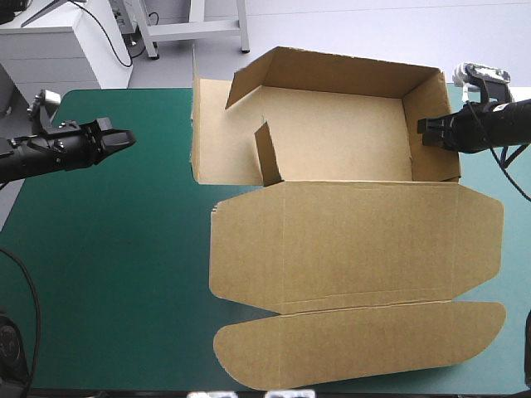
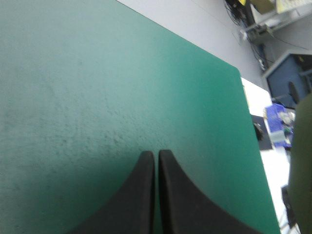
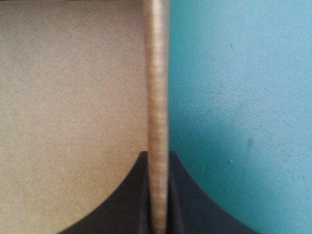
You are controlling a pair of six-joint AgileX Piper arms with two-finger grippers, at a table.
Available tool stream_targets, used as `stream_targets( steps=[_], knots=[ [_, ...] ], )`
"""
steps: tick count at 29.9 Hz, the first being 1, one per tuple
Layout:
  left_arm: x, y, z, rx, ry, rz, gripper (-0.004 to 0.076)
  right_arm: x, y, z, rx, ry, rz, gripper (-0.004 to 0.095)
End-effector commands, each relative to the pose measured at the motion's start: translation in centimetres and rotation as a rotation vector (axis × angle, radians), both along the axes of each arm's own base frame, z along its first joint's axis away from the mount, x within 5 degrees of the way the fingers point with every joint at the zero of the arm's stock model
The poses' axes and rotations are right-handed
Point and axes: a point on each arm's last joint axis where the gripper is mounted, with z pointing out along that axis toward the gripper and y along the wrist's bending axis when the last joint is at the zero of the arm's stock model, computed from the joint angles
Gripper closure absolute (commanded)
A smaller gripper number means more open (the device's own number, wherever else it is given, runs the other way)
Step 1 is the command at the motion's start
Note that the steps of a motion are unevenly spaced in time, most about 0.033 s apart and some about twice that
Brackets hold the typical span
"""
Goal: Fold the box
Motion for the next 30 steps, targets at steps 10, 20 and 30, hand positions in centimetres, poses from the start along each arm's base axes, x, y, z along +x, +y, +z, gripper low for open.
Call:
stream_targets(
  steps=[10,20,30],
  knots=[
    [-0.6,-5.4,3.1,-0.192,-0.142,-0.235,0.0716,-1.2,1.6,3.8,0.174,-0.186,0.049,0.0926],
    [-3.2,-6.6,5.2,-0.137,-0.232,-0.304,0.0733,-0.6,5.0,3.4,0.148,-0.2,0.103,0.0926],
    [-7.2,-7.2,7.5,-0.017,-0.292,-0.331,0.0733,0.6,8.2,2.4,0.124,-0.231,0.118,0.0926]
  ],
)
